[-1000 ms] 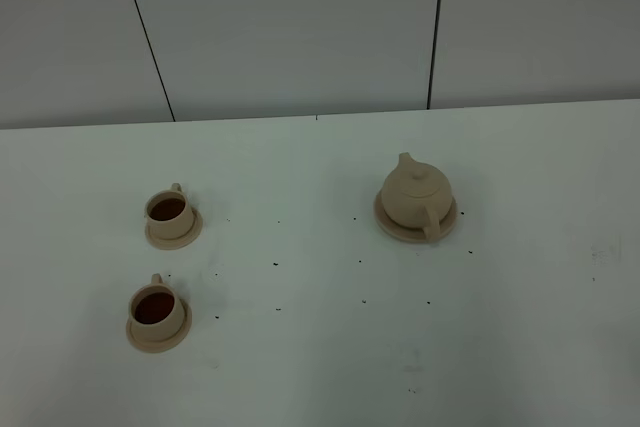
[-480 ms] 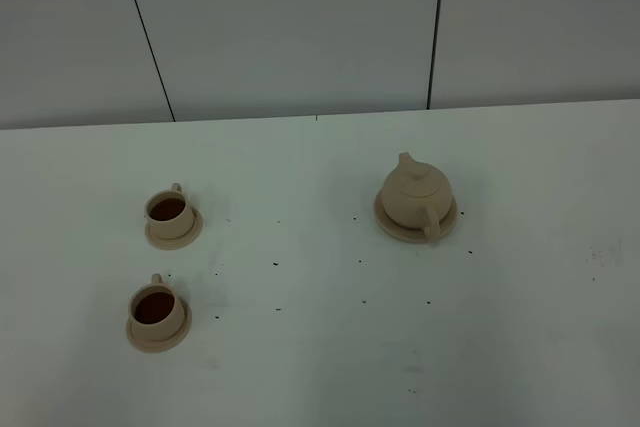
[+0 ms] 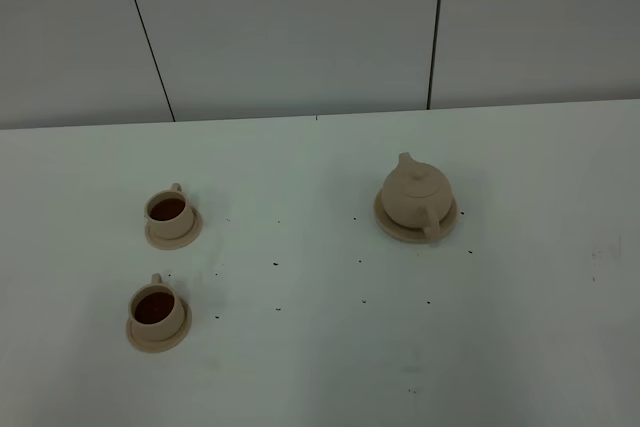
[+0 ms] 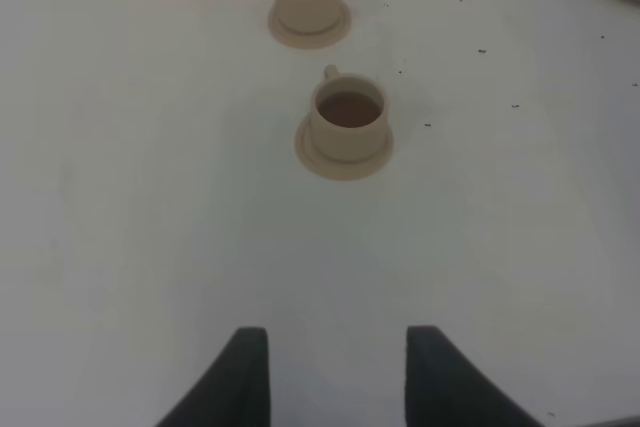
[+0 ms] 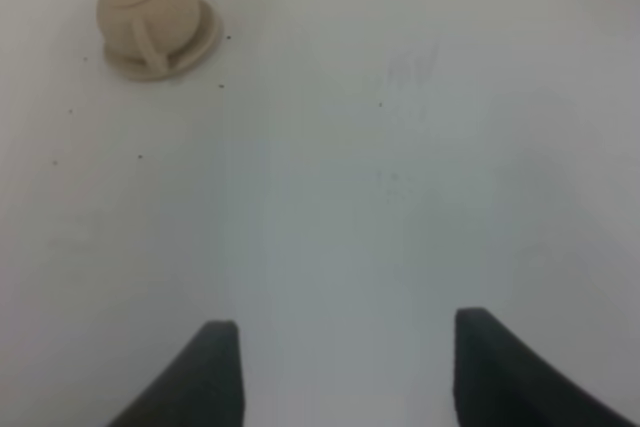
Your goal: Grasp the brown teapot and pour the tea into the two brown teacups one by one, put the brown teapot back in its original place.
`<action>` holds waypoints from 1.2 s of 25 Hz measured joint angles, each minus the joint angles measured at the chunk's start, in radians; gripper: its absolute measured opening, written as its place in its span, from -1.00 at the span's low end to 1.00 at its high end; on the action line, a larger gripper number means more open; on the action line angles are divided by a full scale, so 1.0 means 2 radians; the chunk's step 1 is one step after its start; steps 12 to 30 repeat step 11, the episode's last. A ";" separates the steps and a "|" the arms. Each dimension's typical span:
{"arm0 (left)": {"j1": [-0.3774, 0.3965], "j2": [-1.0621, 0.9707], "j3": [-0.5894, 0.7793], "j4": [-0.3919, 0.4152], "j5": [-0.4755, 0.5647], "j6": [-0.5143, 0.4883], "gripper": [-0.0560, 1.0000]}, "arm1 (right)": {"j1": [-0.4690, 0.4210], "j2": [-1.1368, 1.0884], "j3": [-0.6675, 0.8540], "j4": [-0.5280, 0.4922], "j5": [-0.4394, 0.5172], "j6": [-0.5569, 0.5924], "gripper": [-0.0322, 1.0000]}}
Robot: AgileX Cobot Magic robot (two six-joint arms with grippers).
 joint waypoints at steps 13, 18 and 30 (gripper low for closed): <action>0.000 0.000 0.000 0.000 0.000 0.000 -0.15 | 0.000 0.000 0.001 0.002 0.000 0.000 -0.07; 0.000 0.000 0.000 0.000 0.000 0.000 -0.15 | 0.000 0.000 0.001 0.002 0.000 0.000 -0.07; 0.000 0.000 0.000 0.000 0.000 0.000 -0.15 | 0.000 0.000 0.001 0.002 0.000 0.000 -0.07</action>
